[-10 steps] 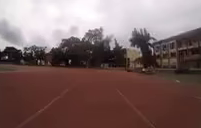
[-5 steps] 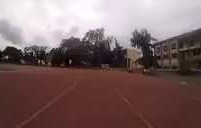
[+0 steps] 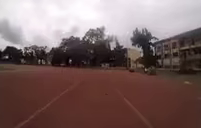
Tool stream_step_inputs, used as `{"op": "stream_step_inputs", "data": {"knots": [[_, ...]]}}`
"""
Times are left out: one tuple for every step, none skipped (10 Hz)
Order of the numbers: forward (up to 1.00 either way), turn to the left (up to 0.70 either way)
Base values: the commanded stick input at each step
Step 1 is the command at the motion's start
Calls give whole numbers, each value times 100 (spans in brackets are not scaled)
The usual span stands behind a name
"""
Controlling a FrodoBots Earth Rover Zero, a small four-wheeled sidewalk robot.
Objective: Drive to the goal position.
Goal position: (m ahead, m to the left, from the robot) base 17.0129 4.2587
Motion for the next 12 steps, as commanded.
{"op": "stream_step_inputs", "data": {"knots": [[50,0],[50,0],[50,0],[50,0],[50,0],[50,0],[50,0],[50,0],[50,0],[50,0],[50,0],[50,0]]}}
